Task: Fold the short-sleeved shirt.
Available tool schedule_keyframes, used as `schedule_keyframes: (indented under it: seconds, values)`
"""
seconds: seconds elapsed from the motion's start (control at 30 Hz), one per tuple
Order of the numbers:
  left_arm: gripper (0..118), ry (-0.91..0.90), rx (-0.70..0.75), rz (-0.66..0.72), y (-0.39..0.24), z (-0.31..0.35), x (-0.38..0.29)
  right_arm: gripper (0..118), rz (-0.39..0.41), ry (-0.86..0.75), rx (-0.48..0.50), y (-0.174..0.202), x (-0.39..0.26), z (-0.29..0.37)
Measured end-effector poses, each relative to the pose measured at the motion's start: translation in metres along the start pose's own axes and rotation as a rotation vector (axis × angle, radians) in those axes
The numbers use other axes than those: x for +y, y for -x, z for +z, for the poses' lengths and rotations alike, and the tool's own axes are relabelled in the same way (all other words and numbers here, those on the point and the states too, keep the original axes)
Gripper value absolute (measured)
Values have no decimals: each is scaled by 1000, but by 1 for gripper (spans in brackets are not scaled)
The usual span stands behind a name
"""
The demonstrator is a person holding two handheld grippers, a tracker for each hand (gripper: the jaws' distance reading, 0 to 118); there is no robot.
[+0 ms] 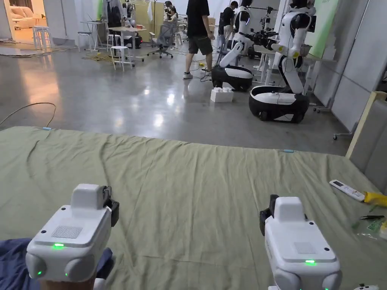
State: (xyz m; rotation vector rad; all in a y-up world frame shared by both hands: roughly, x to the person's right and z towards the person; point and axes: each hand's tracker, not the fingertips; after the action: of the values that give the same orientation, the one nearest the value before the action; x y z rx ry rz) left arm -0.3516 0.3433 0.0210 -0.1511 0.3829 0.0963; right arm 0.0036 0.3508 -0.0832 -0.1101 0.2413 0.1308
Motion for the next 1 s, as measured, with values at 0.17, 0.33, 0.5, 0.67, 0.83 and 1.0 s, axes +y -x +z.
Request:
schedule_keyframes:
  seconds: [0.17,0.33,0.5,0.67,0.83,1.0]
  values:
    - [4,-44,6,244,8,4,-2,1,-131,-22,-33,1,-4,10]
    - [4,-49,8,170,5,10,4,1,-155,-9,-53,-3,-1,13]
    - [4,-34,-13,78,5,11,5,1,-108,-14,-45,-2,-4,18]
    - [4,19,-9,22,18,18,-1,1,-60,-20,-23,7,-6,21]
    - [4,84,15,10,58,35,-22,1,-28,-29,15,18,-8,19]
    - [5,222,90,153,121,37,-39,1,-9,-19,49,29,-11,16]
